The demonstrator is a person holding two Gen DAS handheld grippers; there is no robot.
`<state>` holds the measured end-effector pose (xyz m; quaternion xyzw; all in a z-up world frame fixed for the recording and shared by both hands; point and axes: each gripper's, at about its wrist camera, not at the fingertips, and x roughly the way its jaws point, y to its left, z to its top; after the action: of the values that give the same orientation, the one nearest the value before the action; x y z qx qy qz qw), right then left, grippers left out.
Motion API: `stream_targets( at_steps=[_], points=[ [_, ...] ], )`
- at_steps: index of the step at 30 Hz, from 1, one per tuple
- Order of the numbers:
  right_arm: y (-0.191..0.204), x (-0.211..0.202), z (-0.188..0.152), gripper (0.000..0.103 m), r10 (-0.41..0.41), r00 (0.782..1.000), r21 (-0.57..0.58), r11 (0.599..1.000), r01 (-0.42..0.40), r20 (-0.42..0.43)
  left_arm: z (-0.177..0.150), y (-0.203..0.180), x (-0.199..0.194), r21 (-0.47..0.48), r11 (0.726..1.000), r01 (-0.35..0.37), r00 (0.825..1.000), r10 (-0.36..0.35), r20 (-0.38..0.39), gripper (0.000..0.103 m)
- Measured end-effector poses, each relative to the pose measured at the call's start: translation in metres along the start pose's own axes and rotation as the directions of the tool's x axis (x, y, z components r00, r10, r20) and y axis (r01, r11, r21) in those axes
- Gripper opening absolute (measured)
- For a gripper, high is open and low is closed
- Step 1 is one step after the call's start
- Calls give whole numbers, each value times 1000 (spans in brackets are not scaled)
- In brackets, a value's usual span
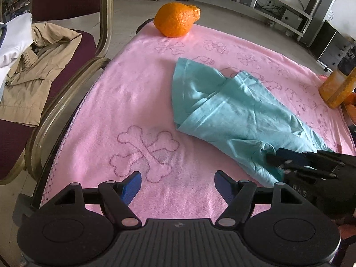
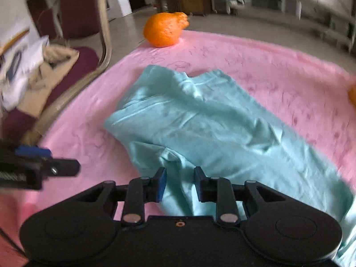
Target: Fold clothes
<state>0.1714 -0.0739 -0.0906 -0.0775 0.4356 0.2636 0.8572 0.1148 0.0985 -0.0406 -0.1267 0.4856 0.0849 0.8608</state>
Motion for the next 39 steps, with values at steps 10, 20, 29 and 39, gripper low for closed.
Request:
stream_targets(
  at_steps=[10, 20, 29, 39],
  points=[
    [53, -77, -30, 2, 3, 992, -105, 994, 11, 127, -17, 29, -22, -108, 988, 108, 994, -105, 39, 71],
    [100, -57, -70, 7, 32, 999, -282, 959, -40, -32, -32, 42, -4, -220, 943, 252, 967, -255, 12, 57],
    [-44, -163, -51, 34, 116, 979, 292, 943, -161, 167, -15, 17, 30, -221, 947, 231, 970, -242, -21, 54],
    [-196, -185, -131, 34, -37, 949, 763, 604, -229, 314, -6, -16, 57, -153, 966, 208, 977, -213, -15, 43]
  ],
)
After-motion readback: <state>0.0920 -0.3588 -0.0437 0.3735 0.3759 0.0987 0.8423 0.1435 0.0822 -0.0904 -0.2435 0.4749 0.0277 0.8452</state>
